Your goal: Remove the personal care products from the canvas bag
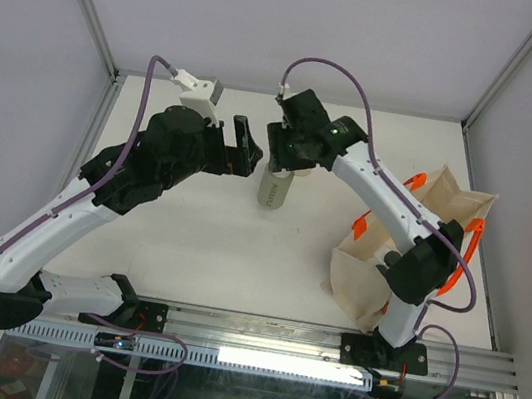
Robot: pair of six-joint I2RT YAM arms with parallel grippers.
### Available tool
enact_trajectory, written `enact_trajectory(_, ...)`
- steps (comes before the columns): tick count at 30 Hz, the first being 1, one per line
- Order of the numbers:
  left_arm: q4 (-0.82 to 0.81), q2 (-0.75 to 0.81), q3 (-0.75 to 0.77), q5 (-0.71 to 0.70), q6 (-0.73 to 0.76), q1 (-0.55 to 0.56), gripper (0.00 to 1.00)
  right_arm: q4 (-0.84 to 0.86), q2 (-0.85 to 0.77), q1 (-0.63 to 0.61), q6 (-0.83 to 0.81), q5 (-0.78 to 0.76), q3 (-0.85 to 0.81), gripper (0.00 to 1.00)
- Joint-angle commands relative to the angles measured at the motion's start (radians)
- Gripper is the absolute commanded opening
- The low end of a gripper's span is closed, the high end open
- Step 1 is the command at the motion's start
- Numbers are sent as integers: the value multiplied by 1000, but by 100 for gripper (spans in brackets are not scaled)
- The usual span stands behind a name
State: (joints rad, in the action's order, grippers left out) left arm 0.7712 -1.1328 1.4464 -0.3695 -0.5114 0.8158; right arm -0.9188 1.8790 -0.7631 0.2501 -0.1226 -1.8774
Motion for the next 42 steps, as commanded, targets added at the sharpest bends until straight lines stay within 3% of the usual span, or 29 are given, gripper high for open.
enact_trajectory(1,13,37,30,-72,0,-12,99,206,21,-14,-48,-49,-91,0)
enact_trajectory(15,49,62,24,-84,-22,-15,99,232,105,-43,-107,-133,-77,0)
enact_trajectory(19,48,61,23,-69,-25,-16,99,225,114,-44,-107,-138,-63,27)
enact_trajectory(24,49,68,20,-45,-31,-16,99,172,104,-43,-86,-131,-97,77)
enact_trajectory(26,48,77,13,-36,-39,-17,99,149,89,-44,-77,-133,-117,88)
enact_trajectory(33,37,112,-24,11,-64,-16,99,-54,-26,-43,-20,-169,-216,92)
enact_trajectory(42,-111,75,-178,260,-112,-17,99,-118,-540,-40,79,-204,238,92)
